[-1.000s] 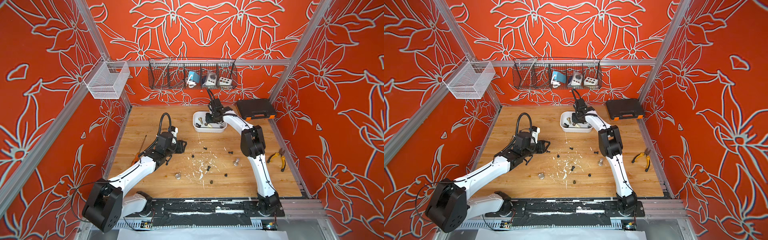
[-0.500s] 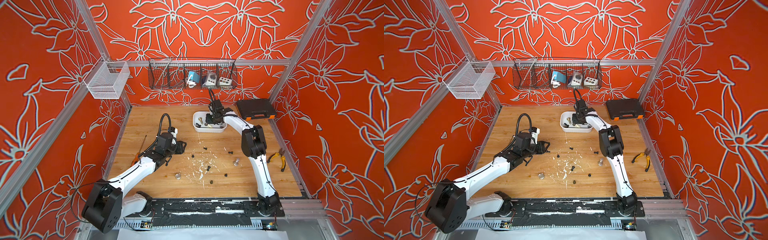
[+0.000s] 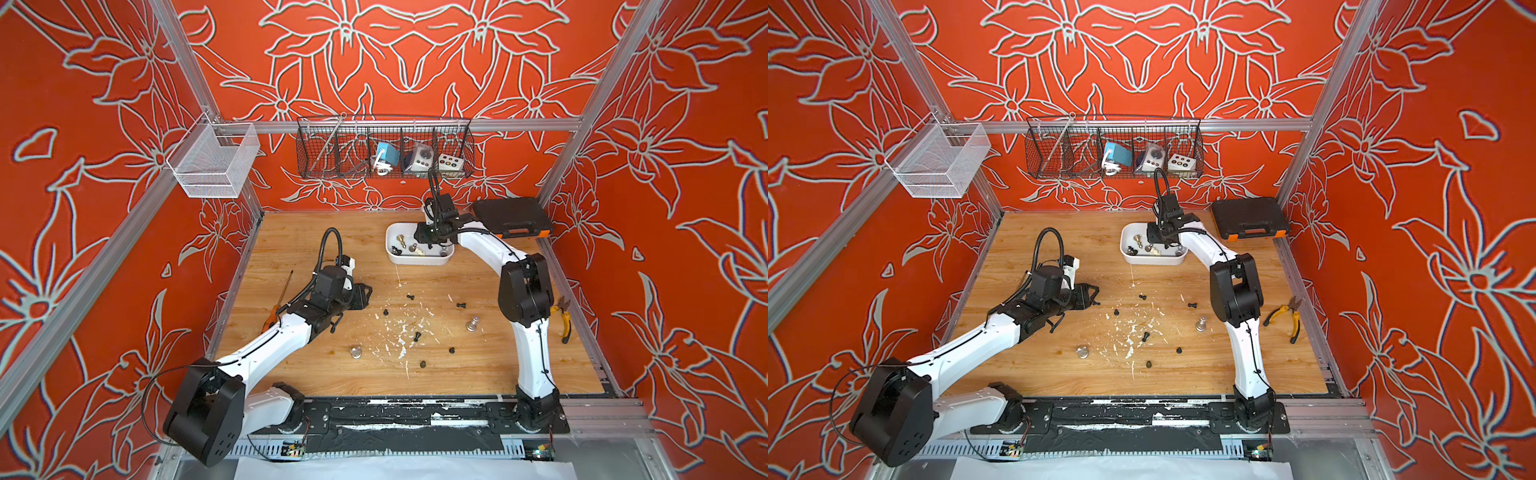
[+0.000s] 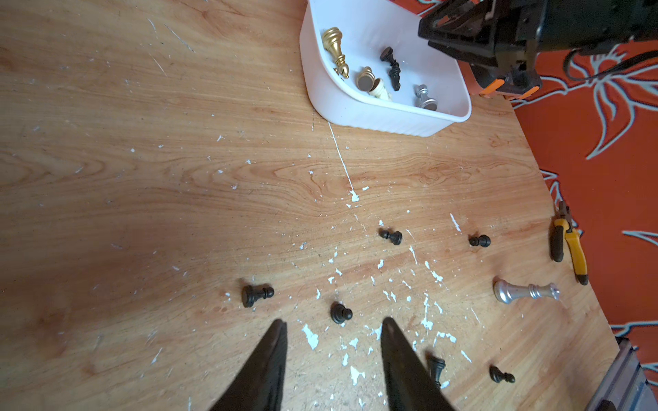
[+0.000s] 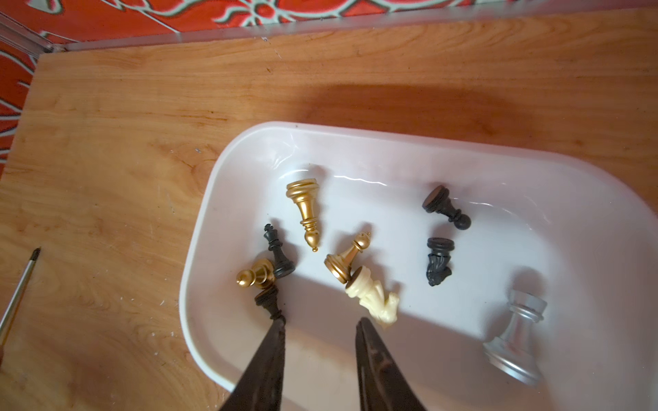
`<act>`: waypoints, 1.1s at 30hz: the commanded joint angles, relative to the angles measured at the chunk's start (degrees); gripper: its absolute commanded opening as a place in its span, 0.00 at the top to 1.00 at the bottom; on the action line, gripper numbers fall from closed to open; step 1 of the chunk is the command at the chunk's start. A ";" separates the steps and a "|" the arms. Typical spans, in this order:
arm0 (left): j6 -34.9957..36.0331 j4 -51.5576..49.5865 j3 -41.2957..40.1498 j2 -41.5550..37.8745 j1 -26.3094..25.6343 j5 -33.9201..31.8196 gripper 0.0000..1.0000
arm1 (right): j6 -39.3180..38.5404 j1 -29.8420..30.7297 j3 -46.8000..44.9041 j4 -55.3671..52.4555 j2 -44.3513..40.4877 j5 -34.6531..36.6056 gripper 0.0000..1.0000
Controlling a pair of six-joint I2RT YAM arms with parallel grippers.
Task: Put the chess pieces into the storage box
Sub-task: Place the chess piece in the storage box, then pick up the chess piece at the center of the board.
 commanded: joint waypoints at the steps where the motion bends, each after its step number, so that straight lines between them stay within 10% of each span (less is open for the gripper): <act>1: 1.30 -1.76 0.67 -0.15 -0.11 -0.56 0.56 | -0.23 -0.31 -3.62 1.85 -4.98 -1.01 0.64; 33: 7.78 -6.68 10.82 19.59 -12.28 -4.60 0.61 | -3.38 -5.24 -42.93 0.72 -39.15 -1.52 0.63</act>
